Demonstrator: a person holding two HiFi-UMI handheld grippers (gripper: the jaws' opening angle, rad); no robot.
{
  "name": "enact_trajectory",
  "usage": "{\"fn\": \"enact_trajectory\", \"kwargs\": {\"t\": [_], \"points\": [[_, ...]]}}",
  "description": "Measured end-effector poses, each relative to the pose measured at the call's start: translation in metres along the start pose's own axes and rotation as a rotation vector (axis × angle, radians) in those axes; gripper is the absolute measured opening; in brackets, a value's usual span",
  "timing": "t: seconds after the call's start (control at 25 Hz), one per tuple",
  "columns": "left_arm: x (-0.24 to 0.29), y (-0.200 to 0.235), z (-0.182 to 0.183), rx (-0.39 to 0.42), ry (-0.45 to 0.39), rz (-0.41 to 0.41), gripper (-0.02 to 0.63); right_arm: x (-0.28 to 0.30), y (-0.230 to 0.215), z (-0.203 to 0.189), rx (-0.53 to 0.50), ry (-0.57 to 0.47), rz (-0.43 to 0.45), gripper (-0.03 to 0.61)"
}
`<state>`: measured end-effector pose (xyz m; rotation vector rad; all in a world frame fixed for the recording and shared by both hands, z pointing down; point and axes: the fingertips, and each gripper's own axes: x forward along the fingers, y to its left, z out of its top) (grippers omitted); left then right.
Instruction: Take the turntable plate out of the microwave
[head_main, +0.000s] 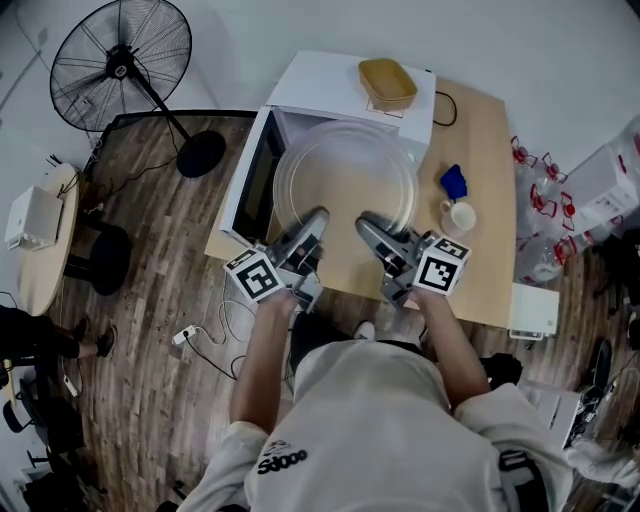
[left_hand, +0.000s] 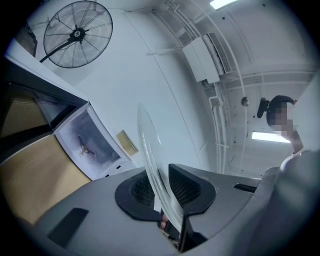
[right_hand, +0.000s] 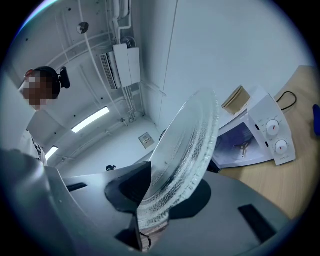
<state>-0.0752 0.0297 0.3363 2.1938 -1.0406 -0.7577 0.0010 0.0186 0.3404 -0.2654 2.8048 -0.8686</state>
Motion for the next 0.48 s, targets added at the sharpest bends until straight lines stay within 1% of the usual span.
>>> {"fn": "enact_trajectory", "kwargs": {"t": [0.48], "points": [[0.013, 0.006, -0.011, -0.022, 0.016, -0.004, 0.072, -0.010, -0.013, 0.001, 0.004, -0.001, -0.024, 0.087]]}}
